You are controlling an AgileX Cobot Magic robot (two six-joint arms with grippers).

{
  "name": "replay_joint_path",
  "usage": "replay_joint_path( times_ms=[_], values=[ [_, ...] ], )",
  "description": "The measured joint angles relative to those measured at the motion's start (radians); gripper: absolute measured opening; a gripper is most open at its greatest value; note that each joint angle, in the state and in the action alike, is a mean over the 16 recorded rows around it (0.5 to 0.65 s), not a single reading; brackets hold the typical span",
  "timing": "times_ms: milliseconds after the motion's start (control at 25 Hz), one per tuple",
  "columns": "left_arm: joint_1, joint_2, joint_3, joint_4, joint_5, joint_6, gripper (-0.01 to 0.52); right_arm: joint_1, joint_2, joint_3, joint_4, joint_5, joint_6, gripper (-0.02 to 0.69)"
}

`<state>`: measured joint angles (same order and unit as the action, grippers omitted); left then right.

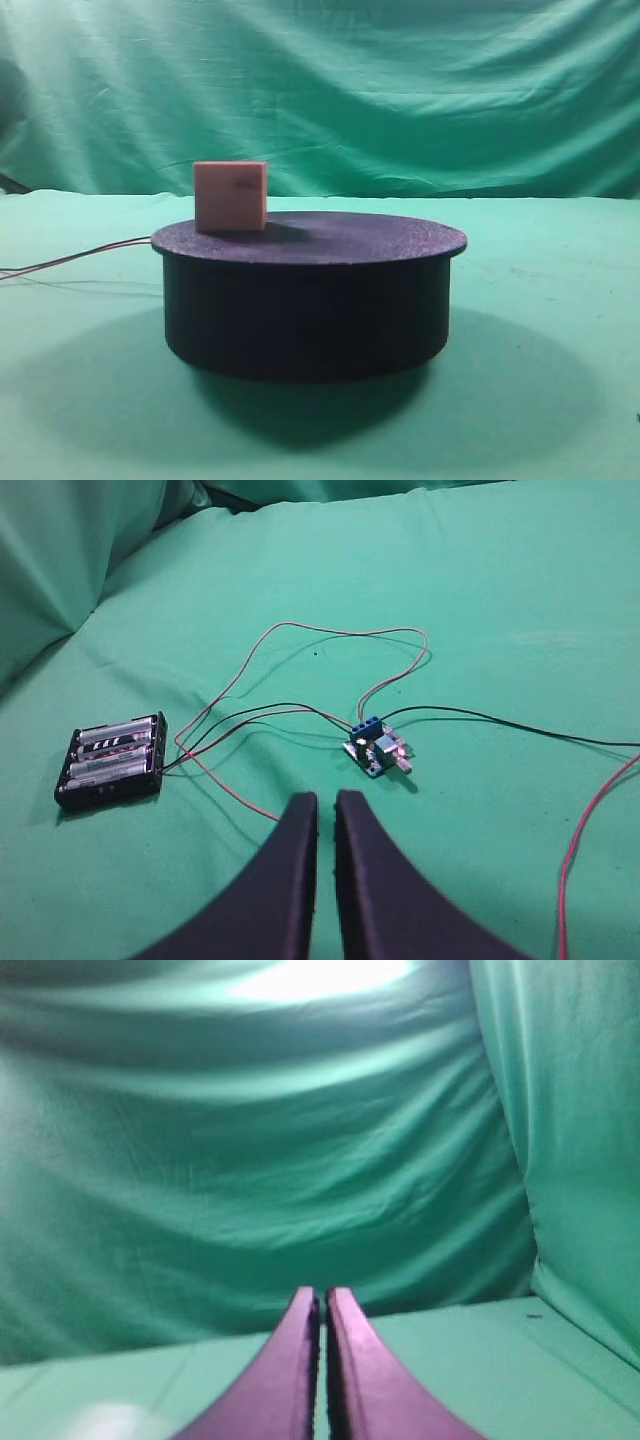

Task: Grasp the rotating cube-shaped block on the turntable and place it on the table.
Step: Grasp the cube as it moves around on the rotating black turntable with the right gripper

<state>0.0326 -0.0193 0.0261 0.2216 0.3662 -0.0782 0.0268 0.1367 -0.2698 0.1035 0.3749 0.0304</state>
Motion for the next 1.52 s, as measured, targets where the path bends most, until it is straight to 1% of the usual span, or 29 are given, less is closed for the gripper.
replay_joint_path(
  times_ms=[160,320,520,720,840,920,1000,1080,1280,1520],
  values=[
    [0.000,0.000,0.000,0.000,0.000,0.000,0.000,0.012,0.099,-0.109,0.010,0.203,-0.019,0.000],
    [0.000,0.000,0.000,0.000,0.000,0.000,0.000,0.051,0.231,-0.174,0.099,0.327,-0.094,0.000],
    [0.000,0.000,0.000,0.000,0.000,0.000,0.000,0.142,0.407,-0.207,0.218,0.360,-0.205,0.000],
    [0.000,0.000,0.000,0.000,0.000,0.000,0.000,0.289,0.610,-0.252,0.320,0.356,-0.314,0.000],
    [0.000,0.000,0.000,0.000,0.000,0.000,0.000,0.386,0.737,-0.290,0.334,0.348,-0.346,0.003],
    [0.000,0.000,0.000,0.000,0.000,0.000,0.000,0.448,0.819,-0.319,0.329,0.335,-0.354,0.019],
    [0.000,0.000,0.000,0.000,0.000,0.000,0.000,0.506,0.896,-0.352,0.321,0.320,-0.360,0.054],
    [0.000,0.000,0.000,0.000,0.000,0.000,0.000,0.558,0.968,-0.389,0.314,0.307,-0.367,0.113],
    [0.000,0.000,0.000,0.000,0.000,0.000,0.000,0.647,1.133,-0.483,0.296,0.291,-0.363,0.309],
    [0.000,0.000,0.000,0.000,0.000,0.000,0.000,0.684,1.278,-0.578,0.255,0.303,-0.319,0.542]
  ],
)
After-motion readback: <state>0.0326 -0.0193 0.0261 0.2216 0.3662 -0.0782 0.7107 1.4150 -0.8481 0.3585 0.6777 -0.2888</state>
